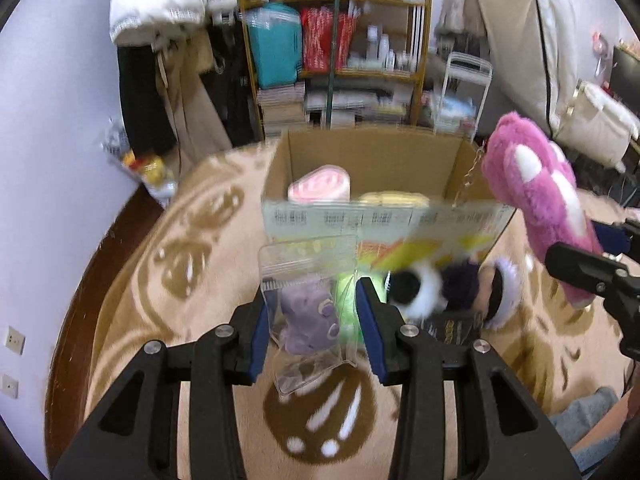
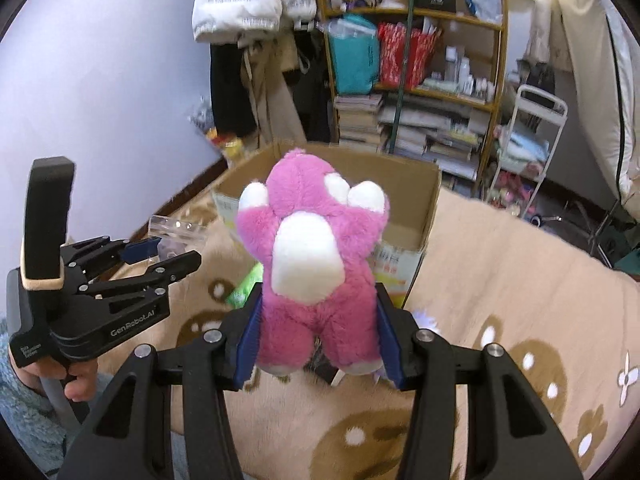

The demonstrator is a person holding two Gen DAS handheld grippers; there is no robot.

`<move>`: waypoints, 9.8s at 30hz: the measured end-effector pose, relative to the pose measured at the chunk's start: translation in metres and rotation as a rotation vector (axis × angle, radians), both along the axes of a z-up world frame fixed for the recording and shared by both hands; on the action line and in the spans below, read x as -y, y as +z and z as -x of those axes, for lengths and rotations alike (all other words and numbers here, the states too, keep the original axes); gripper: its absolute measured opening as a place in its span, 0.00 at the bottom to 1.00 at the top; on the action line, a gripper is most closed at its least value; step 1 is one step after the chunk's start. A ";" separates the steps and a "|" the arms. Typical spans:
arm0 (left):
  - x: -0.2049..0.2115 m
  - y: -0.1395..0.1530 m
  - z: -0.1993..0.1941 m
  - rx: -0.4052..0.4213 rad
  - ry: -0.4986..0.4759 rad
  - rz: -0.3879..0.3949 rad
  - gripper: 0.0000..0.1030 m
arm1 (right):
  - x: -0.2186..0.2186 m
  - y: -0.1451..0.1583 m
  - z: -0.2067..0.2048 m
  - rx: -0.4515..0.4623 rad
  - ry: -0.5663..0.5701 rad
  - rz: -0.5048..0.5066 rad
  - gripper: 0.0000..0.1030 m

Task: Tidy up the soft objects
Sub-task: 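Lift the bagged toy and pink bear with both tools and carry them over the box, then open both tools to drop the bagged toy and pink bear into the box, then lower the left tool to the green tissue pack while the right tool lowers to the white-haired doll, then close the left tool on the green tissue pack while the right tool grips the doll, then lift the green tissue pack and doll with both tools and carry them over the box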

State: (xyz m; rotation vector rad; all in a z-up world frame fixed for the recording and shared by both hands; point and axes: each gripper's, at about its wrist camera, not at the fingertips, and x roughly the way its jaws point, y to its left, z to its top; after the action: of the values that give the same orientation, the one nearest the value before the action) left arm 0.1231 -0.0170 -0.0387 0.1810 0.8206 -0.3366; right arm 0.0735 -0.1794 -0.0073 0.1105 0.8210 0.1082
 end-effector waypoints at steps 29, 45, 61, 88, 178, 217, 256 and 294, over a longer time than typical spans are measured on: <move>0.041 0.061 -0.050 0.330 -0.014 0.058 0.38 | 0.031 0.012 -0.048 0.244 -0.150 0.066 0.52; 0.059 0.012 -0.081 0.191 -0.053 0.066 0.41 | 0.042 -0.039 -0.079 0.100 -0.133 0.005 0.53; 0.037 0.018 -0.062 0.188 0.043 -0.014 0.78 | 0.041 -0.033 -0.059 0.094 -0.192 0.025 0.96; 0.004 0.023 0.000 0.117 0.101 -0.084 0.92 | 0.059 -0.020 -0.005 0.083 -0.270 -0.026 1.00; 0.063 -0.131 -0.051 -0.345 -0.031 -0.247 0.53 | 0.049 -0.154 -0.069 -0.399 -0.215 -0.071 0.79; 0.039 -0.100 -0.026 -0.322 0.013 -0.224 0.52 | 0.047 -0.124 -0.051 -0.346 -0.224 -0.064 0.70; 0.013 0.063 0.015 0.322 0.068 -0.028 0.52 | 0.037 0.033 0.003 0.277 -0.221 0.039 0.70; 0.036 0.022 -0.075 0.198 0.074 -0.043 0.52 | 0.067 -0.002 -0.077 0.259 -0.206 -0.085 0.72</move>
State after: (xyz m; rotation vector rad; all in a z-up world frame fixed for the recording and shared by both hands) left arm 0.1977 -0.0527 -0.0163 0.2200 0.6376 -0.2279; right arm 0.1501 -0.2462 -0.0091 0.2553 0.5432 -0.0370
